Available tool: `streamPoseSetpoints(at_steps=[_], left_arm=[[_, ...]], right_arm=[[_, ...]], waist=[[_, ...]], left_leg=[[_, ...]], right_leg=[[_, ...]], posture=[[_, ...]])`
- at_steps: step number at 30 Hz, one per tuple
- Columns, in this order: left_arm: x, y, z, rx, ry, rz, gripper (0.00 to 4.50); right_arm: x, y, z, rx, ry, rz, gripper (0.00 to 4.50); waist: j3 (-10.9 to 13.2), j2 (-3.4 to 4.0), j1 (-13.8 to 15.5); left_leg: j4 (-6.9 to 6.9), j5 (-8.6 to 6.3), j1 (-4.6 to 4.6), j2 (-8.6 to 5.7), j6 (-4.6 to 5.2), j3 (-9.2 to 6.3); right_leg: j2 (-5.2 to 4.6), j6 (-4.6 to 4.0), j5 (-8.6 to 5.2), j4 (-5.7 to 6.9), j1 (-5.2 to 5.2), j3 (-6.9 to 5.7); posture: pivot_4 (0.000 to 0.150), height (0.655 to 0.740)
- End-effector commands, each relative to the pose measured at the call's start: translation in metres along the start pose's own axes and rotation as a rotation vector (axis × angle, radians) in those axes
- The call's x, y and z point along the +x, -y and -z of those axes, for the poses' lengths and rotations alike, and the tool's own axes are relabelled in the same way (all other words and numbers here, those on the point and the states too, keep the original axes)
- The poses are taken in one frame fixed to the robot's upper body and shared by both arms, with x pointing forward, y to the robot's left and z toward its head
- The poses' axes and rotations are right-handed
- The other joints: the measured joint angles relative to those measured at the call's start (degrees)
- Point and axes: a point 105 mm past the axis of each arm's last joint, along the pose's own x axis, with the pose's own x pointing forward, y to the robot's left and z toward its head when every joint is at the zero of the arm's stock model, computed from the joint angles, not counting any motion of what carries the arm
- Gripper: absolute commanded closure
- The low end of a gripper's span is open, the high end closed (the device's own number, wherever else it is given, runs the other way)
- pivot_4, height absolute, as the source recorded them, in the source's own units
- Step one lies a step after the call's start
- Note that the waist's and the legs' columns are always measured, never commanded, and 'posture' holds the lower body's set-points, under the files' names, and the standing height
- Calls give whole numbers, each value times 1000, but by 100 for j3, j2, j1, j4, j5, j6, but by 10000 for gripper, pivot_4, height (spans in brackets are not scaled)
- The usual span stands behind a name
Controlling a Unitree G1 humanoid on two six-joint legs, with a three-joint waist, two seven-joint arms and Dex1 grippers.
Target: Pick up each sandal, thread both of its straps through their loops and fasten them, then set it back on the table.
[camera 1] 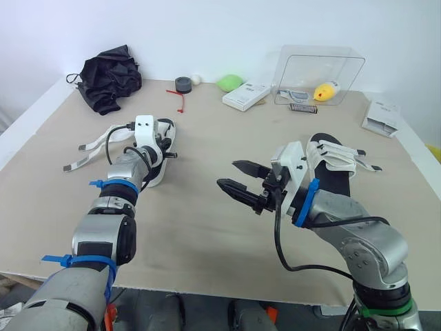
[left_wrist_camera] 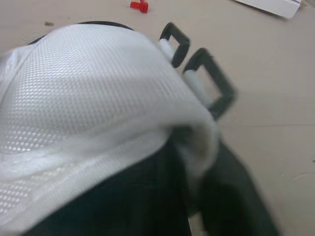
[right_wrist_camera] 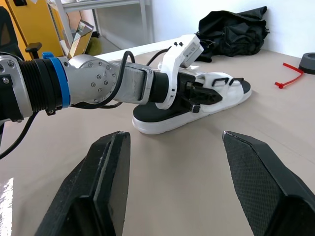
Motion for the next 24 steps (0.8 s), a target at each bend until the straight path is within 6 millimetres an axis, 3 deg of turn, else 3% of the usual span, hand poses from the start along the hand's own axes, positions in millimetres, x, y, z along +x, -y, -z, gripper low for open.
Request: streamPoseSetpoints(at_steps=[1,4,8,10,13,16,20,21,23,24], left_arm=[[1,4,-3,19,0,19,44210],[1,7,-4,64,-2,46,44210],[-3,54,-17,66,61,349,44210],[-13,74,-12,119,35,520,44210],[-40,93,-1,287,17,756,44210],[-84,102,13,421,-48,1030,44210],[-124,93,41,603,-180,1228,44210],[-131,88,51,653,-211,1261,45000],[-141,89,59,668,-218,1321,45000],[-144,91,60,664,-211,1342,45000]], right_arm=[[-3,-2,-12,-34,50,-1,12581],[-4,0,-12,-33,48,2,12581],[-8,5,-14,-28,50,12,12581],[-11,8,-14,-29,46,18,12581],[-19,17,-14,-32,30,39,12581],[-31,28,-13,-46,-10,58,12581],[-52,47,-4,-60,-102,89,12581],[-59,51,-1,-61,-128,91,16534],[-68,51,8,-51,-188,53,19382],[-70,48,13,-50,-210,29,25442]], waist=[[0,0,-2],[0,0,-2],[1,0,11],[1,-1,19],[2,-2,-25],[2,-3,-46],[3,-1,-56],[3,-1,-53],[3,-1,-33],[3,-1,-24]], left_leg=[[0,0,0,0,-1,0],[0,1,0,0,-1,-1],[0,1,-6,-4,-1,-3],[0,1,-15,-14,-2,-4],[0,-1,-21,-28,-4,-1],[-2,-7,-22,-27,-10,0],[-10,-8,-12,-6,-7,-4],[-8,-8,-11,-5,-7,-2],[-4,-8,-11,-5,-6,-1],[0,-7,-11,-5,-6,1]], right_leg=[[0,1,0,0,0,1],[0,1,0,0,0,-1],[-3,-3,2,0,-2,-5],[-15,0,0,-1,-5,-11],[-30,8,-5,-5,-8,-5],[-28,8,-8,-6,-11,1],[-9,-13,-15,2,-12,-3],[-9,-14,-16,1,-11,-2],[-10,-15,-15,1,-10,-1],[-12,-13,-13,1,-10,1]], posture=[[1500,7400],[1500,7400],[1500,7400],[1500,7400],[1500,7400],[1500,7400],[1500,7400],[1500,7400],[1500,7400],[1500,7400]])
